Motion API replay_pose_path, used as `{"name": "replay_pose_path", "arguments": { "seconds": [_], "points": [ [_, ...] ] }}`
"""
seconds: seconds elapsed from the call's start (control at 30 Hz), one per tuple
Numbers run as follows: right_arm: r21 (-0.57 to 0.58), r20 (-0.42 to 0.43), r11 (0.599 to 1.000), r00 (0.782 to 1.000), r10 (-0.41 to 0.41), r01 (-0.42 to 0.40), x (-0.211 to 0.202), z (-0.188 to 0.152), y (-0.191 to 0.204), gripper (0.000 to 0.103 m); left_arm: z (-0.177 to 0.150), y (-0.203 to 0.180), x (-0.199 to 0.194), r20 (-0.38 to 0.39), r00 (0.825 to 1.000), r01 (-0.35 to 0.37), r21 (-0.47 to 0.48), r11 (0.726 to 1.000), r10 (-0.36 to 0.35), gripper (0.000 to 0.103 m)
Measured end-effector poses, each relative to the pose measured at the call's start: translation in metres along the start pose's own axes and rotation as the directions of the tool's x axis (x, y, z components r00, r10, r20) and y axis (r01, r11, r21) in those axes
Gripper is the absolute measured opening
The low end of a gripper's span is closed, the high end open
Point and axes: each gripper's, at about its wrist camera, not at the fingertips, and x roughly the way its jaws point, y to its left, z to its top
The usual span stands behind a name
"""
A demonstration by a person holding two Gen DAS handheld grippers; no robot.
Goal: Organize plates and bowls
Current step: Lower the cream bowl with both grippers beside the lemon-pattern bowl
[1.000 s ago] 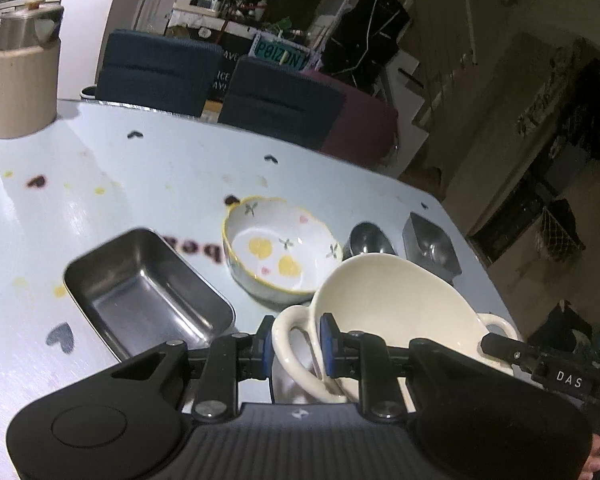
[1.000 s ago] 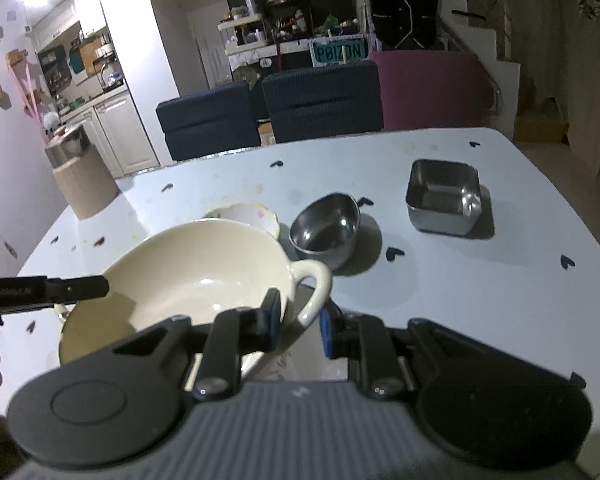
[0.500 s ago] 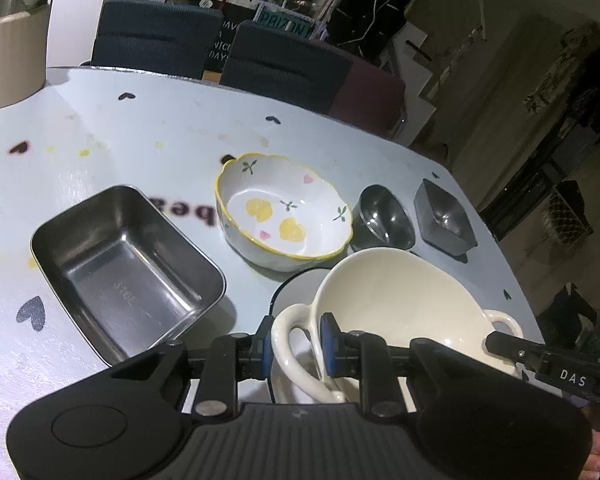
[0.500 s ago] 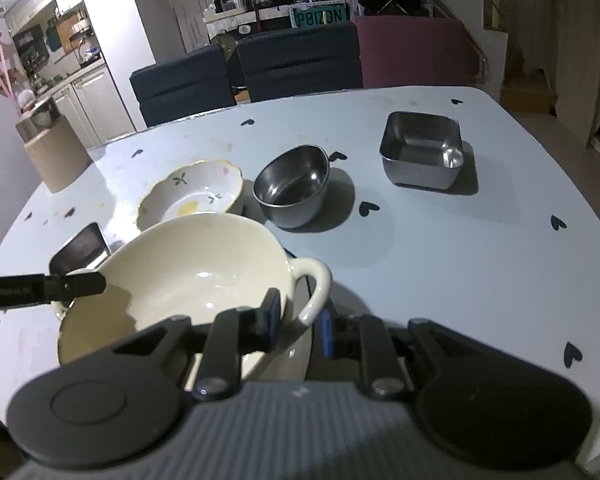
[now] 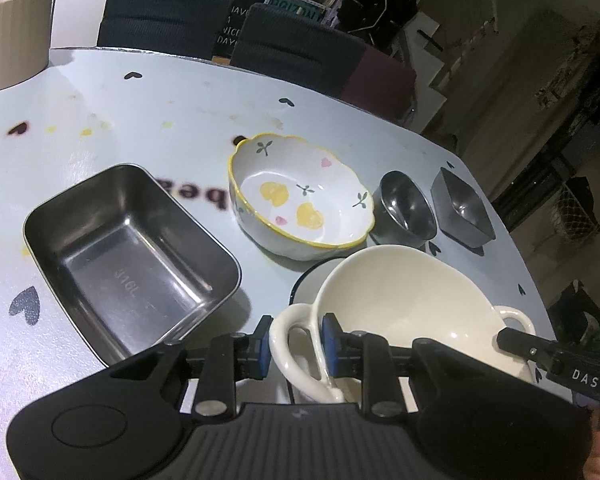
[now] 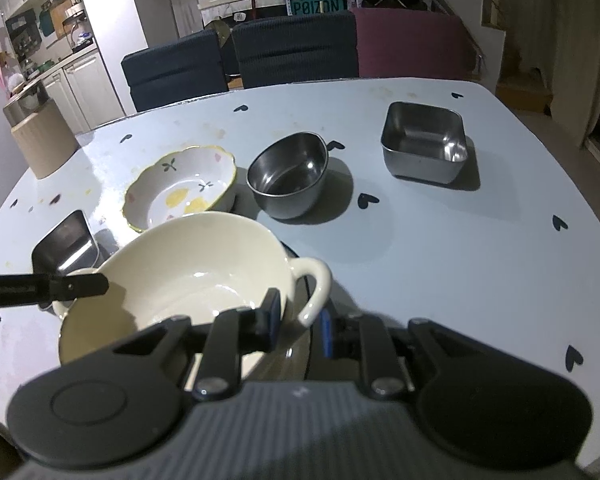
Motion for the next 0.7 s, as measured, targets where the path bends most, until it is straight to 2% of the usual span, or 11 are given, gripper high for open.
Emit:
{"name": "replay_pose_path", "arguments": {
  "seconds": [0.7],
  "points": [
    [-0.018, -0.022, 1.000, 1.000, -0.020, 0.019, 0.0043, 0.0030, 0.0059, 0.024, -0.0018, 0.0058, 0.0105, -0.017, 1.000, -0.010, -0.005, 1.000, 0.010, 0.030]
  ]
}}
